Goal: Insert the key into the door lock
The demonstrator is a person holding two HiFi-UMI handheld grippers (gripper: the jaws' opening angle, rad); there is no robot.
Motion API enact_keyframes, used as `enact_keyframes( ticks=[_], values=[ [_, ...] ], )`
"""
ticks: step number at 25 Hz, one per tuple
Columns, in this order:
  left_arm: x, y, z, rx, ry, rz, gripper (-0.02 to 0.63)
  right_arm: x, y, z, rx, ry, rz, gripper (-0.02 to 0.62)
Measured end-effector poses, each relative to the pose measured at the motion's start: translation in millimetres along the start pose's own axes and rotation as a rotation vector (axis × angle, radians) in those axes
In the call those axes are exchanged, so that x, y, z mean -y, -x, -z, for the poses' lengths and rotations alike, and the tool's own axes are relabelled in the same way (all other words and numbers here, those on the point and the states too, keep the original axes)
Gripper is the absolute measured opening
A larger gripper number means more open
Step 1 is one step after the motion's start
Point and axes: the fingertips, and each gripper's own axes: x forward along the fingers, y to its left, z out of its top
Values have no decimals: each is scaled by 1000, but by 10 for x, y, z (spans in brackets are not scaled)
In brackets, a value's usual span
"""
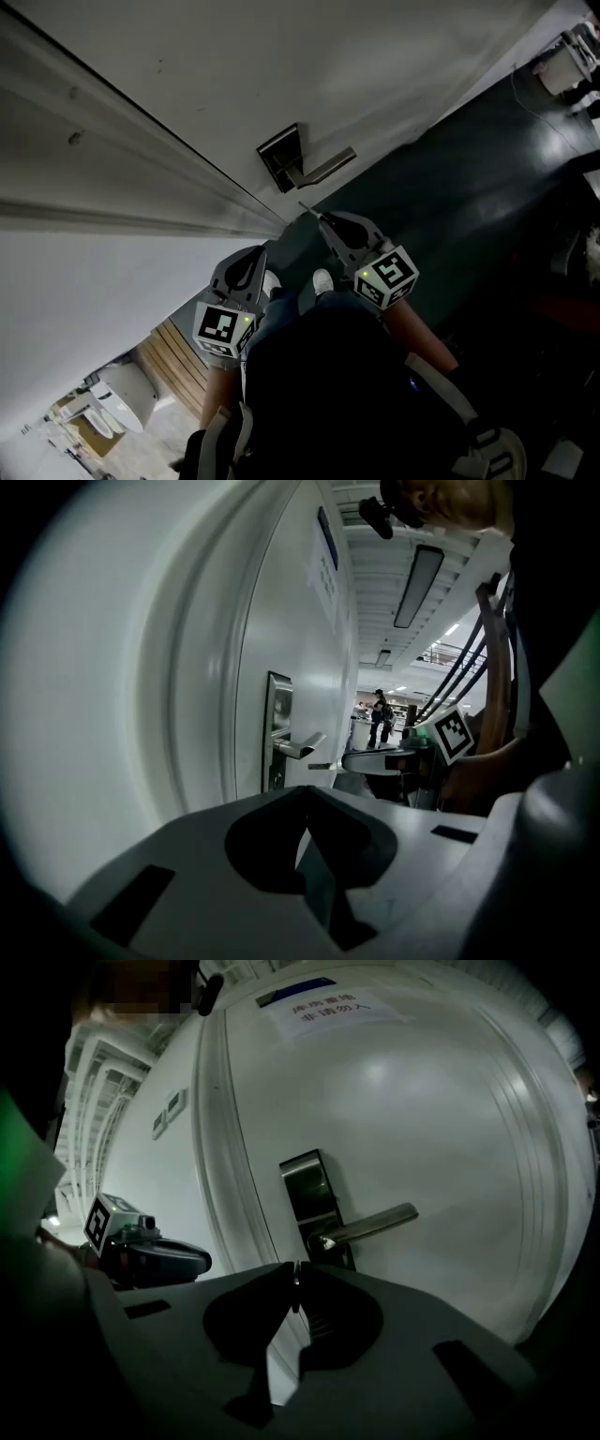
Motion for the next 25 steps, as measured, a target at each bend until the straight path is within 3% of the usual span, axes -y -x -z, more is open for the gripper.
enact_keyframes(
  ticks=[9,16,21,25],
  values=[
    [-150,-133,79,-66,-59,139,8,155,-164,244,31,-174,116,34],
    [-203,-125,159,-95,-101,220,8,306,-251,359,156,-481,159,34],
    [-203,-123,144,-91,-109,252,8,390,-302,417,245,-679,146,34],
    [-179,-108,165,-118,-112,264,8,429,-359,471,286,-788,136,34]
  ],
)
